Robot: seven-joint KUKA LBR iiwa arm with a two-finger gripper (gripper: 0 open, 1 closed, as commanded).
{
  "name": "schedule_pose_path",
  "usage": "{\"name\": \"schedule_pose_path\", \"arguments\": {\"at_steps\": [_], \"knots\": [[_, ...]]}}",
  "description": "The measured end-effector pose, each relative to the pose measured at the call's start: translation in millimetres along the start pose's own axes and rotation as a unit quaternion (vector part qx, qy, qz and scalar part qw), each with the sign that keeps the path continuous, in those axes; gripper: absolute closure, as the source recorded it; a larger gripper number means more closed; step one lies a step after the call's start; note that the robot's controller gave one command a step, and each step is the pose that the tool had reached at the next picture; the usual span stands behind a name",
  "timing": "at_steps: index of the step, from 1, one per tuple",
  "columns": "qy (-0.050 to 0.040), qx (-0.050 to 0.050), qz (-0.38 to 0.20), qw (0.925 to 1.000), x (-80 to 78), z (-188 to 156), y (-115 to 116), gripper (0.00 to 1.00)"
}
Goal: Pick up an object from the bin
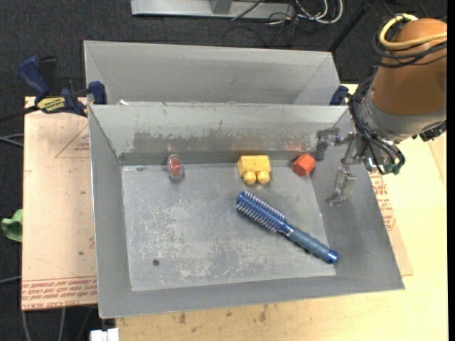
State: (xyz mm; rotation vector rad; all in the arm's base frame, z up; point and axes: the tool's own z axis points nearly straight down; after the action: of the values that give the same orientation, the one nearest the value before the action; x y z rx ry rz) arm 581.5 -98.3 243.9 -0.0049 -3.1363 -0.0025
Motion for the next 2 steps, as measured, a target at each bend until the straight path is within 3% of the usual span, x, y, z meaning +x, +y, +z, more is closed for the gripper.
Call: {"name": "schedule_pose_path", "arguments": {"at_steps": [1, 2], "knots": [[0.0006, -0.001, 0.042, 0.9991, 5.5, 178.9, 55.7, 0.00], [-0.0028, 0.000, 0.025, 0.9997, 25.4, 142.7, 84.4, 0.00]]}}
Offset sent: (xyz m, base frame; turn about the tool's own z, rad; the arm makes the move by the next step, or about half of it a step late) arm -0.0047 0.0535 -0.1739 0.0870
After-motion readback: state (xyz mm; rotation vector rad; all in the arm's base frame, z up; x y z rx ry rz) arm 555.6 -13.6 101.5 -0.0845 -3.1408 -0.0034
